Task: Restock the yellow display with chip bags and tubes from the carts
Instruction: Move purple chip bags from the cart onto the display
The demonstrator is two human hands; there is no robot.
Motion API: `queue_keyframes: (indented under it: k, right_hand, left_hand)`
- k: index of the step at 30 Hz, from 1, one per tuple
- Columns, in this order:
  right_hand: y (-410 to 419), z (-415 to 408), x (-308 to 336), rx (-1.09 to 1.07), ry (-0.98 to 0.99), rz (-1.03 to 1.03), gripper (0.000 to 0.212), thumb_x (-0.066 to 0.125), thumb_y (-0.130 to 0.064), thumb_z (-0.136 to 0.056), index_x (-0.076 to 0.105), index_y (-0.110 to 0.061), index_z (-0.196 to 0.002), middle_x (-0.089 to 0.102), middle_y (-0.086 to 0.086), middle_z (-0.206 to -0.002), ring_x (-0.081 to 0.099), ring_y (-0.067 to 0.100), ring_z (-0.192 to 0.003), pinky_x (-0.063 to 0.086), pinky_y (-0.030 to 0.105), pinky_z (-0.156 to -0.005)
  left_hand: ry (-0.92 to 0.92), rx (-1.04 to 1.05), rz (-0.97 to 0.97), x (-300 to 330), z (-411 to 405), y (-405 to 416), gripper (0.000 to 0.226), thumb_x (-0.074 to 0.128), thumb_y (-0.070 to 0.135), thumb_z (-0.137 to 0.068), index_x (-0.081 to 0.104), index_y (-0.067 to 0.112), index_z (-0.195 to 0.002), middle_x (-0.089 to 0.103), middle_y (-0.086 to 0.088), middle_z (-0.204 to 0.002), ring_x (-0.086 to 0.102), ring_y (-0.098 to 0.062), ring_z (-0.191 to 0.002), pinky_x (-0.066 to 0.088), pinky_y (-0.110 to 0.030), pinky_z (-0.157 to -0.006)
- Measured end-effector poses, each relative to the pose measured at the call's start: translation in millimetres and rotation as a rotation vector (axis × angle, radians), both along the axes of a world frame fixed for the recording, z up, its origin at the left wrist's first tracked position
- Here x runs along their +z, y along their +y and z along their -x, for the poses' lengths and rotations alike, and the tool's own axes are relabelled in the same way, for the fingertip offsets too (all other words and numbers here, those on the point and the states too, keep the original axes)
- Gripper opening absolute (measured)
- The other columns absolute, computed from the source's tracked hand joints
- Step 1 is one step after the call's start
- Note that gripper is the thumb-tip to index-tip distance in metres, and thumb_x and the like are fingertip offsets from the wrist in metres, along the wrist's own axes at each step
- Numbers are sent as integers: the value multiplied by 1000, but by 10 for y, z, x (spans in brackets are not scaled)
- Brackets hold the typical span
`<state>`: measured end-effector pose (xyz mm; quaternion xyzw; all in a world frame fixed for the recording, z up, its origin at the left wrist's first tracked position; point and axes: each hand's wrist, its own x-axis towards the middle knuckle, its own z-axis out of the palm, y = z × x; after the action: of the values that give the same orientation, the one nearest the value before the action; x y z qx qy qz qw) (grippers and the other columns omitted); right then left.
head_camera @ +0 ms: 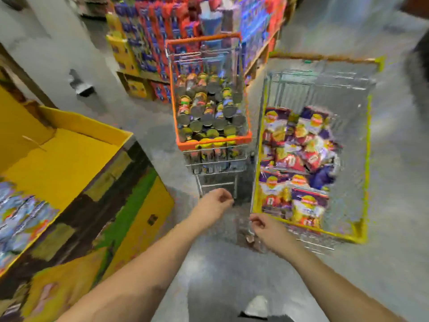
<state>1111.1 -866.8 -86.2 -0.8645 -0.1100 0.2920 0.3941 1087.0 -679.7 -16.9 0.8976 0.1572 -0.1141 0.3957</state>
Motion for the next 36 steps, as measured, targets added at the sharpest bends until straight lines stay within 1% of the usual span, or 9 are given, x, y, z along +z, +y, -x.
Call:
queue_keyframes:
  k: [4, 8, 11, 15, 21, 25, 28, 31, 36]
  right_hand:
    - [-735, -337, -76, -132, 63, 36, 11, 57, -27, -95, 60, -34, -102, 67, -10, -97, 64, 10, -88, 51, 29, -82]
    - [-1198, -675, -156, -221, 81, 57, 14, 55, -31, -96, 61, -33, -108, 66, -9, -98, 61, 6, -76, 45, 17, -57]
    - [-1412, -936, -246, -312, 91, 72, 9, 57, -32, -94, 62, -32, -101, 68, -8, -90, 63, 9, -76, 49, 26, -67]
    - [-1614, -1307, -522, -390, 146, 85, 27, 59, -27, -92, 63, -17, -116, 63, -7, -85, 61, 13, -73, 51, 33, -72]
    - [-1704, -1884, -814, -491, 245, 206, 23, 57, -18, -95, 57, -18, -118, 65, 4, -98, 59, 12, -61, 43, 13, -46]
    - [-1734, -2240, -1101, -442, 252, 367, 25, 63, -22, -87, 66, -14, -110, 68, 5, -101, 62, 19, -85, 46, 24, -69]
    - [-1720, -2452, -1395, -394, 300, 490, 32, 65, -26, -87, 65, -16, -117, 66, 7, -117, 63, 27, -108, 48, 30, -90]
    - [-1667, -2671, -1592, -343, 319, 586, 40, 58, -25, -86, 60, -18, -126, 60, 11, -126, 58, 28, -114, 47, 33, -97]
    - [-1598, -2980, -1877, -269, 349, 665, 42, 52, -24, -88, 54, -23, -129, 55, 8, -129, 55, 29, -118, 48, 40, -97]
  left_hand:
    - [71, -100, 9, -77, -588, -604, 9, 59, 33, -93, 64, 26, -98, 69, 4, -97, 58, -10, -82, 43, -25, -68]
    - [128, -206, -24, -210, -1044, -965, 11, 56, 31, -94, 62, 23, -98, 62, 6, -87, 55, -11, -74, 40, -25, -59]
    - [167, -295, -62, -312, -1398, -1098, 14, 53, 30, -95, 62, 21, -100, 61, 5, -85, 53, -9, -65, 38, -23, -53]
    - [234, -377, -141, -536, -1930, -1157, 17, 50, 28, -96, 61, 18, -105, 66, 0, -90, 55, -11, -61, 40, -23, -51]
    - [340, -565, -263, -1089, -2836, -1145, 13, 47, 23, -94, 55, 14, -96, 62, -6, -91, 56, -22, -79, 38, -28, -62]
    - [423, -666, -322, -1523, -3484, -1154, 25, 48, 21, -93, 58, 5, -109, 64, -14, -109, 62, -32, -100, 48, -33, -74]
    - [488, -785, -404, -1891, -3818, -1179, 37, 47, 23, -93, 50, 1, -122, 52, -21, -132, 57, -36, -109, 51, -45, -82]
    - [532, -834, -465, -2084, -4050, -1212, 53, 49, 25, -93, 38, 11, -142, 35, -15, -146, 46, -35, -125, 47, -43, -90]
    - [656, -879, -504, -2379, -4184, -1220, 59, 46, 24, -93, 27, 12, -149, 35, -14, -149, 41, -35, -131, 40, -47, -104]
